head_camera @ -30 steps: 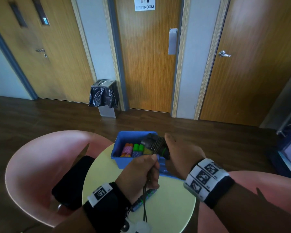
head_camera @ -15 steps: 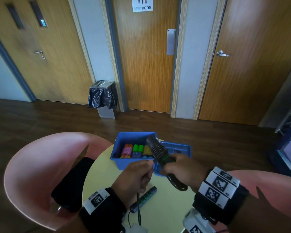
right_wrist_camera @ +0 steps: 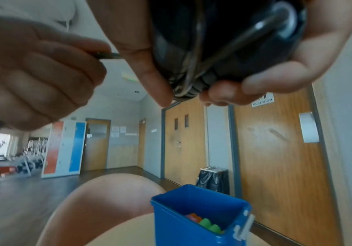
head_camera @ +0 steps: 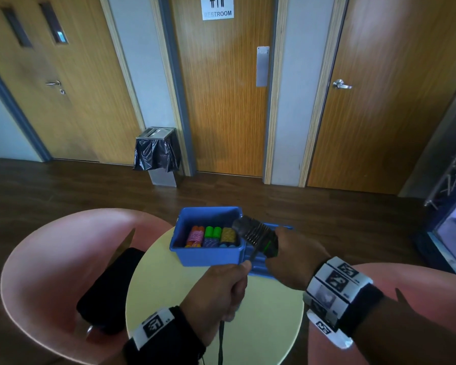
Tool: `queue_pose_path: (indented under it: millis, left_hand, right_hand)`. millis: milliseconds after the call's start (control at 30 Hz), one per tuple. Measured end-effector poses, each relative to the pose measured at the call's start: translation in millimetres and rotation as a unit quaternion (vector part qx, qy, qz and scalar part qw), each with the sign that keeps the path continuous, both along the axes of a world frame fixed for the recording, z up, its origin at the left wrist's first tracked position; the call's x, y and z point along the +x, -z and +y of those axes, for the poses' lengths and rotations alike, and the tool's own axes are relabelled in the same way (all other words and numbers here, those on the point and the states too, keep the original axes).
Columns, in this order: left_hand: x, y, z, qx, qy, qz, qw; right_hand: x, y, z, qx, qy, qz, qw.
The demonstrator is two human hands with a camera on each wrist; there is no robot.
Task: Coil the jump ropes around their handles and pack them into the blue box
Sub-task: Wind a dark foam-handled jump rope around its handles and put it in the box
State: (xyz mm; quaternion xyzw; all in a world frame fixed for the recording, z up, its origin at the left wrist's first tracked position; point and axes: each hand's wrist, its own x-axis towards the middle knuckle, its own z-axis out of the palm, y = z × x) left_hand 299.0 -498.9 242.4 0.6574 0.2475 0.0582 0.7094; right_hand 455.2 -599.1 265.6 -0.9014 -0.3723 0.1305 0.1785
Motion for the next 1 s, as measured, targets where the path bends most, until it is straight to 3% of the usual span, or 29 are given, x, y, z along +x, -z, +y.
queue_pose_path:
  millis: [367, 533, 700, 867, 1000]
  left_hand:
    - [3, 8, 2, -0.081, 0.057, 0.038, 0.994]
    - [1, 21, 6, -0.037, 0.048, 0.016, 0.998]
    - [3, 26, 19, 0.031, 0.062, -0.056, 0.996]
    - [1, 31, 36, 0.027, 0.078, -0.165, 0.983]
    - [4, 36, 39, -0.073, 0.108, -0.207, 0.97]
  right_hand:
    - [-1, -7, 1, -0.037, 0.002, -0.13, 0.991]
    - [-2, -5, -9, -0.003, -0.006, -0.044, 0.999]
    - [-11, -6, -8, 0.059, -0.038, 0.127, 0.989]
    - [-28, -14, -14, 0.116, -0.061, 0.367, 0.921]
    - [-41, -14, -17, 0.206, -0.124, 0.538, 0.808]
